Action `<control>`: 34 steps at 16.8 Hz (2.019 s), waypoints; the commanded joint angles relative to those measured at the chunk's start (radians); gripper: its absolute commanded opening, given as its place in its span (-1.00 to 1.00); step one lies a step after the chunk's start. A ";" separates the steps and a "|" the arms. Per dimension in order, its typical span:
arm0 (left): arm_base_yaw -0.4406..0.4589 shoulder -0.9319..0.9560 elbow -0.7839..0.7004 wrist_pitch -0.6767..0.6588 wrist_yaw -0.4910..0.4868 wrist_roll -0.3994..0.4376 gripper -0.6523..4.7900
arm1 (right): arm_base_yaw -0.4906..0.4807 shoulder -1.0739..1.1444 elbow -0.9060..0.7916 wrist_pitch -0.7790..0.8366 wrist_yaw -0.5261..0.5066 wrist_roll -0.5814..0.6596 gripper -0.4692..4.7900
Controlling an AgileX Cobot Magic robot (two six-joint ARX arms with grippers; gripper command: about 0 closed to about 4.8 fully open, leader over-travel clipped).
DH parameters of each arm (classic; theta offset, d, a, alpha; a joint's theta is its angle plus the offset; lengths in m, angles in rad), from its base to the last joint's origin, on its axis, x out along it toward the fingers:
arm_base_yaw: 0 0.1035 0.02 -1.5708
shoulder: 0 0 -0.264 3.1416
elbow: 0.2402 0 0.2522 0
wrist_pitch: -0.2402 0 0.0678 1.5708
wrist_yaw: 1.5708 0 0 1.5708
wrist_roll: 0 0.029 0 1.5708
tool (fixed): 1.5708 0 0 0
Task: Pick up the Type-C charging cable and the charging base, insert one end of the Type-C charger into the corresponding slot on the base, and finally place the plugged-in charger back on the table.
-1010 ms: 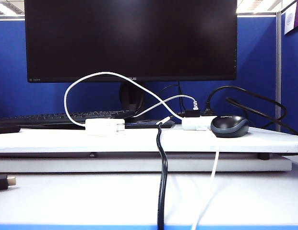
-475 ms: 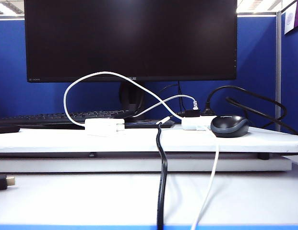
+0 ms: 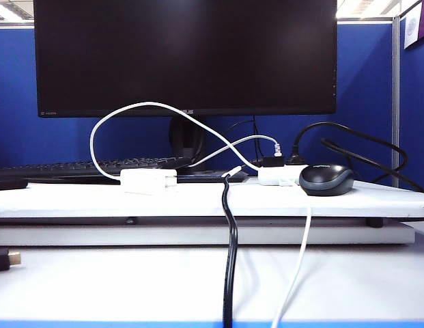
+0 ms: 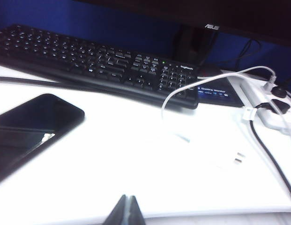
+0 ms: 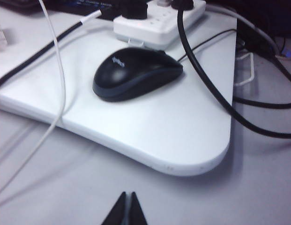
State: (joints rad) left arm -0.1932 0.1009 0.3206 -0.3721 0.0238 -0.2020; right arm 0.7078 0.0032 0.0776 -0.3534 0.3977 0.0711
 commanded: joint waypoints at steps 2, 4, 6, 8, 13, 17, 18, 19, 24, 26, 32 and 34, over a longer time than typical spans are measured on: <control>-0.001 -0.002 -0.166 0.150 -0.035 -0.016 -0.78 | 0.000 -0.001 0.002 -0.015 0.004 0.008 -0.82; 0.122 -0.079 -0.281 0.150 -0.059 -0.015 -0.78 | 0.000 -0.001 0.002 -0.016 0.004 0.008 -0.82; 0.197 -0.100 -0.300 0.157 -0.018 0.006 -0.78 | 0.000 -0.001 0.002 -0.016 0.004 0.008 -0.82; 0.241 -0.100 -0.301 0.164 0.034 0.232 -0.78 | 0.000 -0.001 0.002 -0.017 0.007 0.008 -0.82; 0.232 -0.100 -0.301 0.164 0.044 0.227 -0.78 | 0.000 -0.001 0.002 -0.017 0.007 0.008 -0.82; 0.238 -0.100 -0.300 0.164 0.029 0.228 -0.76 | 0.000 -0.001 0.002 -0.017 0.007 0.008 -0.82; 0.238 -0.100 -0.300 0.164 0.029 0.228 -0.76 | -0.012 -0.001 0.002 -0.016 0.005 0.008 -0.82; 0.238 -0.100 -0.300 0.164 0.029 0.228 -0.76 | -0.027 -0.001 0.002 -0.016 0.007 0.008 -0.82; 0.238 -0.100 -0.300 0.164 0.029 0.228 -0.76 | -0.366 -0.001 -0.040 0.095 -0.072 -0.031 -0.82; 0.238 -0.100 -0.300 0.164 0.029 0.228 -0.76 | -0.451 -0.001 -0.040 0.097 -0.134 -0.055 -0.82; 0.238 -0.100 -0.300 0.164 0.029 0.228 -0.76 | -0.574 -0.001 -0.076 0.190 -0.319 0.004 -0.72; 0.238 -0.100 -0.300 0.164 0.029 0.228 -0.76 | -0.575 -0.001 -0.076 0.188 -0.323 0.075 -0.72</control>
State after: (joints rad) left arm 0.0448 0.0025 0.0238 -0.1982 0.0498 0.0261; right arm 0.1345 0.0032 0.0090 -0.1696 0.0788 0.0914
